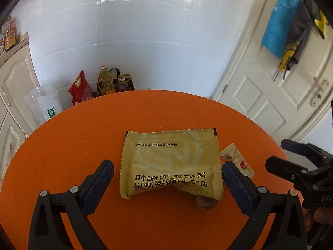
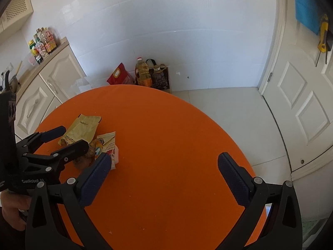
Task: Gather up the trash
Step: 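Grasp the yellow printed pouch with the left tool while the right tool grasps the cartoon snack packet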
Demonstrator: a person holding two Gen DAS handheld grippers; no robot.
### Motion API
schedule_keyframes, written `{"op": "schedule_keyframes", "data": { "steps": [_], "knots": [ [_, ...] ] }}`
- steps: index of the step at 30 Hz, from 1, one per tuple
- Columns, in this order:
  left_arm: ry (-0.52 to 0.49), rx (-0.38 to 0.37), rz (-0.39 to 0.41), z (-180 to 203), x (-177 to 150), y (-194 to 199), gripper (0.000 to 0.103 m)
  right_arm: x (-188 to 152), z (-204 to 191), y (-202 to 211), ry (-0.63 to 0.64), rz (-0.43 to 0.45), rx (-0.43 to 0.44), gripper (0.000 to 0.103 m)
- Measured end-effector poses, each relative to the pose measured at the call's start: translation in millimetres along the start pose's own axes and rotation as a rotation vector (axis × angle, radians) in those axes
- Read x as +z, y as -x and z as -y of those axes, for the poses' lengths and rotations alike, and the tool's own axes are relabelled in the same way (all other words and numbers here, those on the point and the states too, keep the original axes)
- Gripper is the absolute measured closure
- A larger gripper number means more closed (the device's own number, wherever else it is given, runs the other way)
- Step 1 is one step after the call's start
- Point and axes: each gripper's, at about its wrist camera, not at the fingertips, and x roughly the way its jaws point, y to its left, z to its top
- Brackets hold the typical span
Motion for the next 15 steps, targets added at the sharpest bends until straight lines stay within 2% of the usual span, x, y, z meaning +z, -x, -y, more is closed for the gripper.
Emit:
{"op": "schedule_keyframes", "data": {
  "steps": [3, 6, 9, 13, 14, 15],
  "knots": [
    [0.048, 0.026, 0.021, -21, -2, 7, 0.008, 2, -12, -8, 0.017, -0.011, 0.019, 0.0],
    [0.104, 0.057, 0.005, -40, -9, 8, 0.013, 3, -25, -18, 0.034, -0.02, 0.038, 0.0],
    [0.074, 0.064, -0.002, -42, -12, 13, 0.013, 3, -39, -29, 0.07, -0.03, 0.043, 0.002],
    [0.046, 0.084, 0.012, -32, -8, 11, 0.018, 0, -52, -40, 0.11, -0.035, 0.02, 0.016],
    [0.055, 0.082, 0.017, -33, -7, 11, 0.023, -2, -53, -40, 0.127, -0.031, 0.002, 0.019],
    [0.064, 0.09, 0.021, -34, -7, 10, 0.037, -2, -55, -40, 0.144, -0.021, -0.019, 0.027]
  ]
}}
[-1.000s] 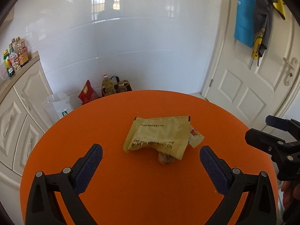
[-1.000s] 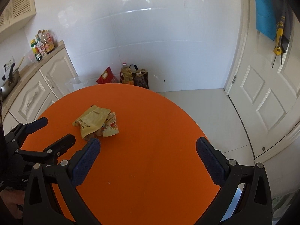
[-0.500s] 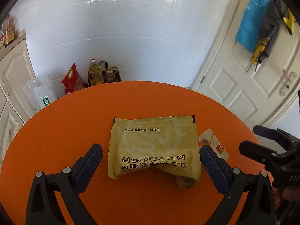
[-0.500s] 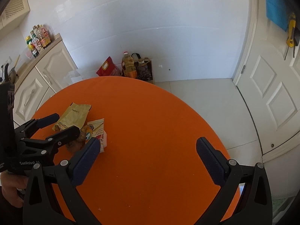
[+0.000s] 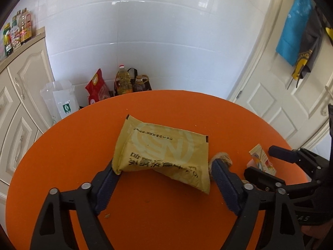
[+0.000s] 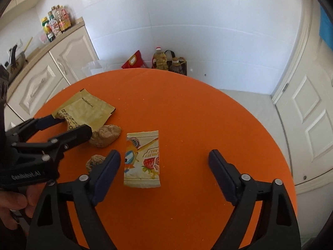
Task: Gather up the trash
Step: 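Grasp the yellow printed pouch with the left tool while the right tool grasps the cartoon snack packet, then carry the yellow pouch and cartoon packet to the blue bucket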
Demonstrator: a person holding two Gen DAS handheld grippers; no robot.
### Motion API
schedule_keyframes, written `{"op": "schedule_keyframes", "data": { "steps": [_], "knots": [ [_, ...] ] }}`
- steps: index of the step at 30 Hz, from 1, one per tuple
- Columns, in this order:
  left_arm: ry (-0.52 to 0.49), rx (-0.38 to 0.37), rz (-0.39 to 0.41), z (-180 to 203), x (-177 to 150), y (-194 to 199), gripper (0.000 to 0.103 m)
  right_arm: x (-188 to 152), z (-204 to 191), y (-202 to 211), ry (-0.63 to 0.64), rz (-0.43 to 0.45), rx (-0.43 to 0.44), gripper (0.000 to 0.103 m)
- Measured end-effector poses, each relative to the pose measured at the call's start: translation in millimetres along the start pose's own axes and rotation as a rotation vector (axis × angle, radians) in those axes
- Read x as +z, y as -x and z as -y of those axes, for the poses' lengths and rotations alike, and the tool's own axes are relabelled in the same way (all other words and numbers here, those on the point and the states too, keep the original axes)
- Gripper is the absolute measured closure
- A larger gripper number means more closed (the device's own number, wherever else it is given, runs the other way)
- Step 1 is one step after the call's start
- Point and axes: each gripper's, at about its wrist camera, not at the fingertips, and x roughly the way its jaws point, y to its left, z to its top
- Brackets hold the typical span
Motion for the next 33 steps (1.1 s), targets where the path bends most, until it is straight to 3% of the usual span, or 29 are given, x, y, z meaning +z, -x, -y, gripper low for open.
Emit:
{"op": "schedule_keyframes", "data": {
  "steps": [2, 4, 5, 15, 19, 26, 33],
  "knots": [
    [-0.002, 0.018, 0.0, 0, -3, 3, 0.039, -1, 0, 2, 0.01, 0.013, -0.011, 0.041],
    [-0.008, 0.035, 0.006, 6, -6, 6, 0.042, -1, -2, 3, 0.032, 0.022, -0.025, 0.068],
    [-0.016, 0.041, 0.011, 11, -9, 11, 0.044, -2, -2, 3, 0.033, 0.021, -0.015, 0.074],
    [0.041, -0.035, 0.044, -1, -9, 11, 0.07, -14, 7, 20, -0.015, 0.027, 0.03, 0.073],
    [0.041, -0.039, 0.052, -5, -11, 10, 0.073, -16, 12, 26, -0.025, 0.029, 0.039, 0.073],
    [-0.016, 0.013, 0.04, 5, 0, -9, 0.069, -22, 15, 26, -0.042, 0.019, 0.05, 0.073],
    [-0.01, -0.025, 0.038, 7, 3, -15, 0.081, -22, 17, 28, -0.055, 0.027, 0.074, 0.073]
  ]
}}
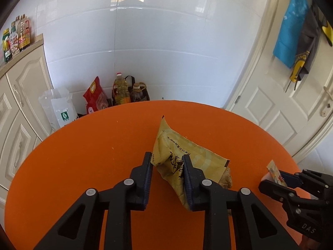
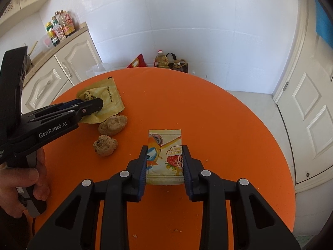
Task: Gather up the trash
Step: 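Carry the yellow pouch and cartoon packet to the blue bucket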
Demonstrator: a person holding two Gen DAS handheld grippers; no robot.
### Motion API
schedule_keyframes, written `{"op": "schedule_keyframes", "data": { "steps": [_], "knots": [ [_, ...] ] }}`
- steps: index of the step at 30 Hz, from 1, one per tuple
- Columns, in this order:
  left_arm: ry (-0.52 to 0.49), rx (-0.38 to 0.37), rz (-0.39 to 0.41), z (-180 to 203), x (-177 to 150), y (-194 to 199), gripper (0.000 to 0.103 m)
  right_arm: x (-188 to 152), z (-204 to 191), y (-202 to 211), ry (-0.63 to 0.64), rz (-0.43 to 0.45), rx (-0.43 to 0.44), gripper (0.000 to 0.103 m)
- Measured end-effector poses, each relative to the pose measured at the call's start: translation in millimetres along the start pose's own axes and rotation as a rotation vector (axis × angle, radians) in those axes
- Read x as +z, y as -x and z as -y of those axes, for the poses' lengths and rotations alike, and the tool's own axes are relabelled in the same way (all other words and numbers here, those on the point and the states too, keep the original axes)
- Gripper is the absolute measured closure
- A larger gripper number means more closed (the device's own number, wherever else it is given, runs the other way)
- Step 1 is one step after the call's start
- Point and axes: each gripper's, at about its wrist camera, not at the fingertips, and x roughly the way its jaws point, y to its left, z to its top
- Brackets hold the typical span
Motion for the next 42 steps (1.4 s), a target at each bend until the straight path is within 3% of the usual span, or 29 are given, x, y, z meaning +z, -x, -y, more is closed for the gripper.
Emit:
{"op": "schedule_keyframes", "data": {
  "steps": [9, 20, 27, 33, 42],
  "knots": [
    [0.045, 0.004, 0.038, -16, -17, 25, 0.083, -3, 7, 27, -0.015, 0.036, 0.026, 0.073],
    [0.025, 0.02, 0.185, 4, -41, 120, 0.083, -18, 7, 101, -0.02, 0.143, 0.039, 0.073],
    [-0.043, -0.06, 0.274, 58, -70, 189, 0.083, -39, 21, 171, -0.042, 0.239, 0.025, 0.073],
    [-0.131, -0.153, 0.308, 111, -111, 231, 0.083, -77, 57, 235, -0.095, 0.312, -0.032, 0.073],
    [-0.284, -0.284, 0.293, 203, -114, 226, 0.083, -146, 152, 314, -0.257, 0.372, -0.181, 0.073]
  ]
}}
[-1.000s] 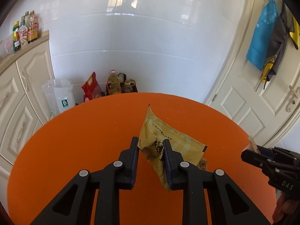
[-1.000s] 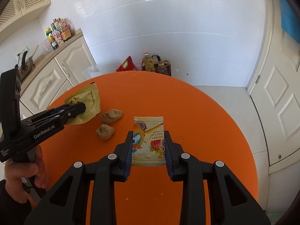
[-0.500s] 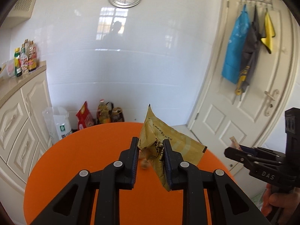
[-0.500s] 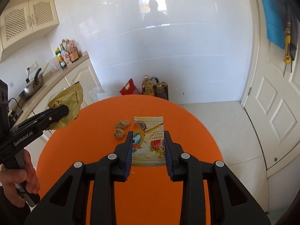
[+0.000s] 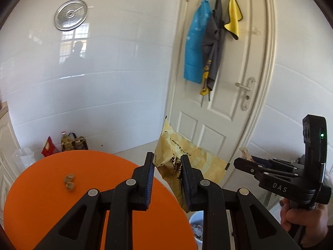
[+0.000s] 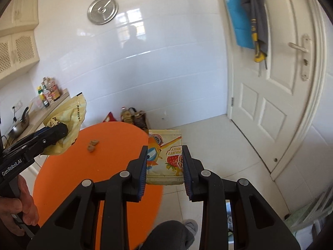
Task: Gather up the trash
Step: 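Carry the yellow pouch and cartoon packet to the blue bucket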
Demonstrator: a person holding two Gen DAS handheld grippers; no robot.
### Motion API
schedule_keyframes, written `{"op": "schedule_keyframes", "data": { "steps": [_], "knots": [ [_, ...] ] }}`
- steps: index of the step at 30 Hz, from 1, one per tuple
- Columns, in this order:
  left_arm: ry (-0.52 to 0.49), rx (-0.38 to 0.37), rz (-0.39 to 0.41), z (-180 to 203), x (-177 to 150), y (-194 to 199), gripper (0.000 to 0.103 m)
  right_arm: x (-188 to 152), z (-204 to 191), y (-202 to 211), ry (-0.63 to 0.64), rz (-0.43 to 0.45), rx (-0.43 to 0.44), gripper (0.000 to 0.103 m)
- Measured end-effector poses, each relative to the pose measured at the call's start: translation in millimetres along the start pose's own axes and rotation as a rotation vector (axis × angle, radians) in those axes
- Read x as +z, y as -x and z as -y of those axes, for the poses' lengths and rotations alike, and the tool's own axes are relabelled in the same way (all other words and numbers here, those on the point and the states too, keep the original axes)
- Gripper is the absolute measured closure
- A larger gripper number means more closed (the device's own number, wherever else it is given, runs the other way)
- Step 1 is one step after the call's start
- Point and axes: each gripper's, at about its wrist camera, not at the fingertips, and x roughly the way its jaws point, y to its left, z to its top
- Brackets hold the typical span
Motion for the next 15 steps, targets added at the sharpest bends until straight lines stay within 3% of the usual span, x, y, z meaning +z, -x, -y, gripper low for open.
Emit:
{"op": "schedule_keyframes", "data": {
  "steps": [7, 15],
  "knots": [
    [-0.095, -0.114, -0.094, 52, 6, -67, 0.083, -25, 93, 23, -0.125, -0.013, -0.135, 0.073],
    [-0.173, -0.234, -0.308, 102, -23, -158, 0.083, -82, 187, -9, -0.287, -0.153, -0.223, 0.073]
  ]
}}
